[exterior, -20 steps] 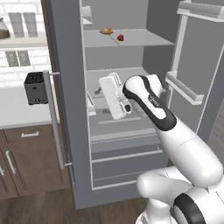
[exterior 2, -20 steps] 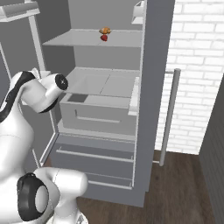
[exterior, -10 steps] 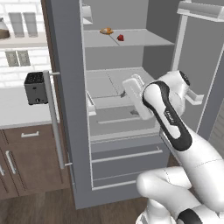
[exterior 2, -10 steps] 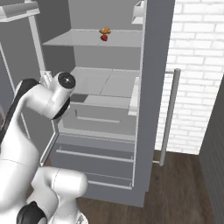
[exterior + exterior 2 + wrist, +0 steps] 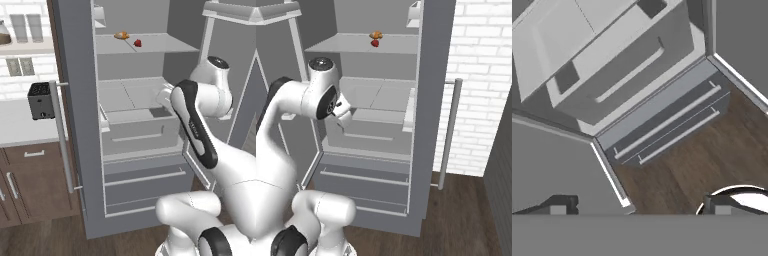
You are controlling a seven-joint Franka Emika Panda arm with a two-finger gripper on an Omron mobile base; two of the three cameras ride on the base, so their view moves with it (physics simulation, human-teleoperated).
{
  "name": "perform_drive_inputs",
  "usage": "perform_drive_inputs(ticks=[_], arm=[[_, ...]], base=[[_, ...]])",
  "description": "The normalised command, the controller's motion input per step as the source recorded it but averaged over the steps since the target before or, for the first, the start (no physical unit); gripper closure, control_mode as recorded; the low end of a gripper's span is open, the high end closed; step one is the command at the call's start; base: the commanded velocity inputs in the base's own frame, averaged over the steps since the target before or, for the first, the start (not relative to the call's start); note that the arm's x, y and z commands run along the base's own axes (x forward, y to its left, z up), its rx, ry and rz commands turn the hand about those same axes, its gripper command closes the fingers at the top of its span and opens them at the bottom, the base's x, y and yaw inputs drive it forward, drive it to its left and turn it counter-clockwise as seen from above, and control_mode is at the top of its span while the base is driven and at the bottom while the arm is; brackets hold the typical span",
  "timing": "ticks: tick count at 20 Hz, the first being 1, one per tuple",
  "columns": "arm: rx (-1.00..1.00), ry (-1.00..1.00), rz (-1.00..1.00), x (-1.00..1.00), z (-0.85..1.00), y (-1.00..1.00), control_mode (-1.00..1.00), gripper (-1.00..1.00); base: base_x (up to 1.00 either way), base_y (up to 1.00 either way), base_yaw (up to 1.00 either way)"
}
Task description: Take the strawberry from the fridge and place it on top of the pancake, located on the dining counter.
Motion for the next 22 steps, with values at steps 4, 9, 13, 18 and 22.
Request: perform_drive_inputs(ticks=[4, 9, 13, 18, 22], arm=[[-0.36, 0.11, 0.16, -0.49, 0.13, -0.09, -1.0, -1.0], [-0.04, 0.0, 0.08, -0.39, -0.02, 0.09, -1.0, -1.0], [-0.18, -0.19, 0.13, -0.65, -0.14, 0.04, -1.0, -1.0], [-0.22, -0.18, 0.26, -0.68, -0.21, 0.06, -1.0, -1.0], [0.01, -0.14, 0.2, -0.65, -0.1, 0.03, -1.0, -1.0]], base=[[0.0, 0.0, 0.0], [0.0, 0.0, 0.0], [0.0, 0.0, 0.0], [0.0, 0.0, 0.0], [0.0, 0.0, 0.0]])
